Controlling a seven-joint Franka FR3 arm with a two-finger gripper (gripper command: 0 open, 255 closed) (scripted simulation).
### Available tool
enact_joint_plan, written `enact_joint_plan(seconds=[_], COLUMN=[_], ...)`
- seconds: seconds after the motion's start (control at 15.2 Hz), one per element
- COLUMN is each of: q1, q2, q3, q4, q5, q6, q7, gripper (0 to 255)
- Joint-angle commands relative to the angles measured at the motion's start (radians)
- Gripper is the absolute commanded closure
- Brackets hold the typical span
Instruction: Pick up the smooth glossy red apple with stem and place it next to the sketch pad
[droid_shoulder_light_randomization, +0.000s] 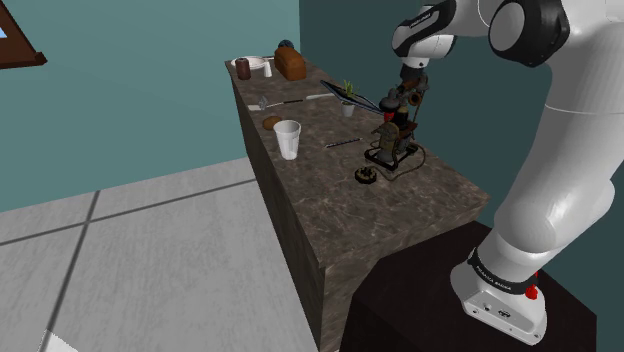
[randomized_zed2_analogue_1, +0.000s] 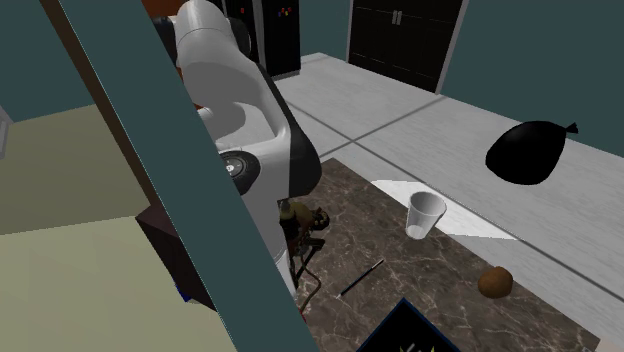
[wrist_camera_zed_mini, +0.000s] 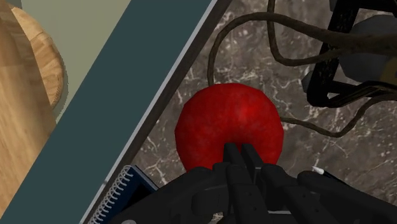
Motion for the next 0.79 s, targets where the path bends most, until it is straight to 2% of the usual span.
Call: enact_joint_plan(seconds=[0.0,0.07,0.13,0.46,0.73], q1=[0.0,0.0,0.001,0.0,0.004], q2=[0.001,0.001,0.001,0.001,-0.051], q3=[0.0,0.0,0.0,0.0,-0.01], q4=[-0.002,-0.002,-0.002,-0.002,0.058], q5=[0.0,0.0,0.0,0.0,-0.03], q6=[0.0,0.0,-0.001,0.0,-0.108], q7=[0.0,0.0,0.001,0.0,0.019], gripper=[255,255,0,0,0])
